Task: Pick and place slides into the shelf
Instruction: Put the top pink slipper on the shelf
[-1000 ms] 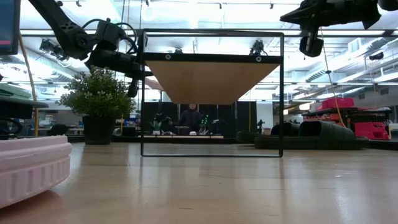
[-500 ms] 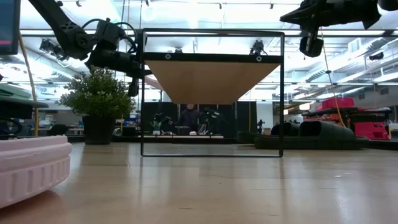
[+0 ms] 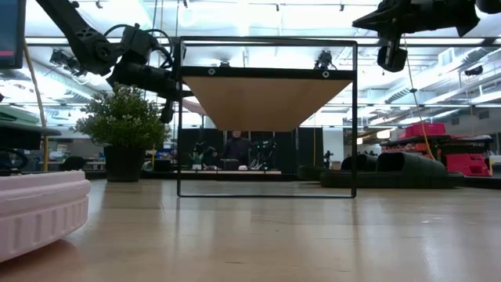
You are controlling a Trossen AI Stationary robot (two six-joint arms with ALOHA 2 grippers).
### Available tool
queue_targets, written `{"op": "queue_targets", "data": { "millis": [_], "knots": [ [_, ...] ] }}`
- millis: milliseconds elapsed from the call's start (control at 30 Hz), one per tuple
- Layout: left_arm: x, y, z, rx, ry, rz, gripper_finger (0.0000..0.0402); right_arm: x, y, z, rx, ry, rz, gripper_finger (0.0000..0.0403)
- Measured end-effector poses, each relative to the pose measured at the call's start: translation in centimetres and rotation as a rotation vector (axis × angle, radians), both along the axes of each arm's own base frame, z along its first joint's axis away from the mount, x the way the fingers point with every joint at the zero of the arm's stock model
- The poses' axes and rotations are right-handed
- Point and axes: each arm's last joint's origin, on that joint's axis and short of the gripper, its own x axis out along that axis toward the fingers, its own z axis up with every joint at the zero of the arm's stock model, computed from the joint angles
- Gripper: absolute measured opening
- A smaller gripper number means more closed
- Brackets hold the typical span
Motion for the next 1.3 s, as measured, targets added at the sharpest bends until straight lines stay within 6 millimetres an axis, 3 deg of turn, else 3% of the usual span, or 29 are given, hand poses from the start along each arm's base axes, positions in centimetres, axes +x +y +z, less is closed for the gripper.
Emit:
{"op": "queue_targets", "data": {
  "millis": [567,1300],
  "knots": [
    [-0.16,0.11,-0.60,0.045,0.077,0.056,0.0008,-0.01,-0.03,0.00,-0.001,0.001,-0.011,0.0003],
    [-0.08,0.04,-0.28,0.115,0.058,0.008,0.0058,-0.01,-0.03,0.00,-0.001,0.001,-0.011,0.0004]
  ]
}}
